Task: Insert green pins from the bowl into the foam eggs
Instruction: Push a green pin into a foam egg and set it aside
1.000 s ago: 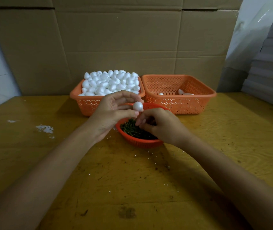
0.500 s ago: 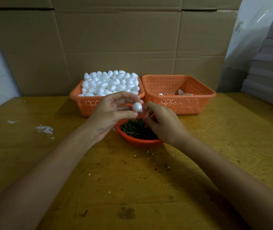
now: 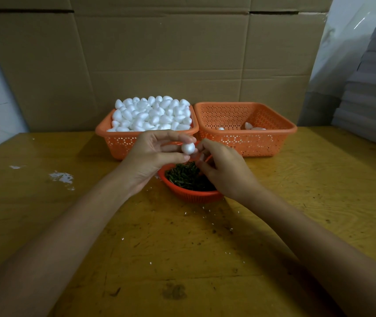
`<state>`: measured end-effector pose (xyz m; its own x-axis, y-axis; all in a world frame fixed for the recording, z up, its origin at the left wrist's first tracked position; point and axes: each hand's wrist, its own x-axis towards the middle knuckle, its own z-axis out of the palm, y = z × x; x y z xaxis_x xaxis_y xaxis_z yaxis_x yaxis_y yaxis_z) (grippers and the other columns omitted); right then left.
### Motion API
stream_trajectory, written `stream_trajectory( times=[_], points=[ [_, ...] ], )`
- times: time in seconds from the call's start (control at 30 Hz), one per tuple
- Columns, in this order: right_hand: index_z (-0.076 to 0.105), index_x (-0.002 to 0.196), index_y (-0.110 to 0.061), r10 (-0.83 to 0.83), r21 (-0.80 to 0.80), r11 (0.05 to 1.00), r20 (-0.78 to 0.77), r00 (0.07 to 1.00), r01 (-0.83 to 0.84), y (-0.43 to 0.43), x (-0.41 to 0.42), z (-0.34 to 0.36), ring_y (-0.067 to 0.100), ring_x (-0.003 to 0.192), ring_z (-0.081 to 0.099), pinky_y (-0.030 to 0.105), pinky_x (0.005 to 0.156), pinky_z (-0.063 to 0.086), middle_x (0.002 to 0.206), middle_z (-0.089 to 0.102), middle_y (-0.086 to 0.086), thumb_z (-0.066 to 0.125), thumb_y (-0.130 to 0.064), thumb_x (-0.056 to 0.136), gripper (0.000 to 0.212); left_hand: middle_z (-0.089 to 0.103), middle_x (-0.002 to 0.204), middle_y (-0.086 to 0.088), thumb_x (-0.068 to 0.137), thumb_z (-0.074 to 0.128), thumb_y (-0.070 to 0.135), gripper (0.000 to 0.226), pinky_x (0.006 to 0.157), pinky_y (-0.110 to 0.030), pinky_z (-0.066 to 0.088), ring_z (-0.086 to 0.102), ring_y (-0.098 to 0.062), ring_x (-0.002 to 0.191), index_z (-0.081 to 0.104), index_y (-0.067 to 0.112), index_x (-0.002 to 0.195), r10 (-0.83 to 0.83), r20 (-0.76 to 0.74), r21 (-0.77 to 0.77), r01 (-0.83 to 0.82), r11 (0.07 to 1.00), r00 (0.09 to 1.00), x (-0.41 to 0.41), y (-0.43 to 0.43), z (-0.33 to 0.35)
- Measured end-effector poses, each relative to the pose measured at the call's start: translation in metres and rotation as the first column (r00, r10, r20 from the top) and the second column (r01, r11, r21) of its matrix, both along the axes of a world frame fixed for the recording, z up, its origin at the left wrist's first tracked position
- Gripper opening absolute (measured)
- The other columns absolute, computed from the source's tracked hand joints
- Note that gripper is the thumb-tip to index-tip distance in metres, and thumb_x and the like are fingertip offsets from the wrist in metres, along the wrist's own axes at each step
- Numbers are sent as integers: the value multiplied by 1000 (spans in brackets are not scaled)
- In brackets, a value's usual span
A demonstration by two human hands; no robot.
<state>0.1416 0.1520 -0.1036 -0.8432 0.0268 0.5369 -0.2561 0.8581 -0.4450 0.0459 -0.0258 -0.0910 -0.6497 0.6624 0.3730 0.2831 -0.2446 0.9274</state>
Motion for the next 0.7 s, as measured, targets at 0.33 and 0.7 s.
stream_trajectory(
  times=[0.33, 0.7],
  points=[
    [64, 109, -11, -3, 22, 1000, -26, 1000, 3, 0, -1, -1, 21, 89, 61, 47, 76, 50, 98, 68, 0, 61, -7, 99, 12, 77, 121, -10, 78, 79, -15, 38, 91, -31, 60, 73, -27, 117, 83, 18, 97, -8, -17, -7, 8, 1000, 1000, -1, 0, -1],
    [61, 108, -10, -10, 43, 999, -15, 1000, 10, 0, -1, -1, 23, 89, 61, 50, 75, 50, 97, 67, 2, 61, -7, 99, 10, 78, 117, -6, 78, 80, -14, 36, 96, -30, 59, 74, -22, 115, 80, 12, 102, 22, -112, -39, -26, 999, 994, 0, 1, -2]
  ],
)
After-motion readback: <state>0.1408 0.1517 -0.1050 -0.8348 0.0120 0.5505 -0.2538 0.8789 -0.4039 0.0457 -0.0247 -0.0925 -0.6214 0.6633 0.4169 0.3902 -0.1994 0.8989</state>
